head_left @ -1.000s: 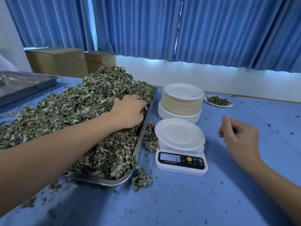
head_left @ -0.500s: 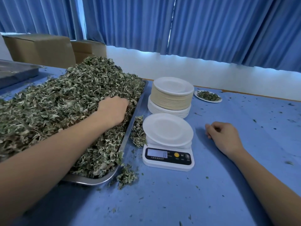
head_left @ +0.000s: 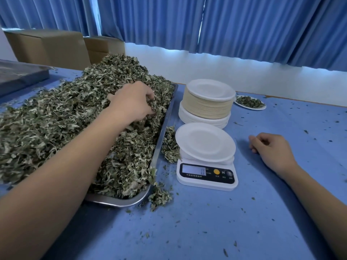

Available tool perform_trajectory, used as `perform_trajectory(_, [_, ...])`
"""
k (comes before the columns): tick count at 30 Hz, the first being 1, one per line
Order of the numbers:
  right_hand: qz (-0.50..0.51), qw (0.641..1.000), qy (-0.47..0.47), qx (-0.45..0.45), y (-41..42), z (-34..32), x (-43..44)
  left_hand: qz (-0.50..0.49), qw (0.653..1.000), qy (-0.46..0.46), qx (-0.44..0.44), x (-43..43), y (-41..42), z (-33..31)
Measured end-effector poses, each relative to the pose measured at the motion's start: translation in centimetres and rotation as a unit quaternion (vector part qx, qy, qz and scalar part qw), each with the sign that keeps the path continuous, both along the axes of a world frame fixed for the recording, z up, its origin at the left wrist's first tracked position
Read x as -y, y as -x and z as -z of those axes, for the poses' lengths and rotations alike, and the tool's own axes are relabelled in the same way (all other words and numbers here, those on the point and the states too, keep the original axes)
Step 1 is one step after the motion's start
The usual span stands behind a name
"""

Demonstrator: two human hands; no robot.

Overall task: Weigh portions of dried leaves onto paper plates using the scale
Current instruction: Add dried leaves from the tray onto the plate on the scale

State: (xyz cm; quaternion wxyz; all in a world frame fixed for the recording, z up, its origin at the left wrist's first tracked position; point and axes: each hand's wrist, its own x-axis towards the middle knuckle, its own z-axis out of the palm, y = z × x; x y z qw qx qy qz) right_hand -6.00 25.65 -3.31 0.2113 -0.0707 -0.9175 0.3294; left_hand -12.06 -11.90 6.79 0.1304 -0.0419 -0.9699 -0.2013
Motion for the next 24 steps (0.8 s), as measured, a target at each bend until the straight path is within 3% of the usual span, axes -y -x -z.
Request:
perform_trajectory(3, [-0.002,1.000,0.002,0.000,0.1,0.1,0.0,0.014,1.000,-0.025,0.012,0.3,0.2,-0.3])
perform_trajectory(14, [-0.013,0.999,0.051,0.000,0.1,-0.1,-0.1,0.042,0.990,-0.120,-0.065,0.0,0.0,-1.1])
perform_trajectory(21, [-0.014,0.997,0.070,0.012,0.3,0.3,-0.4,0.069,0.960,-0.264,-0.066,-0.6,-1.5,-2.7])
perform_trajectory(24, [-0.015,0.997,0.074,0.014,0.4,0.3,-0.5,0.108,0.926,-0.363,-0.008,-2.1,-2.6,-3.0])
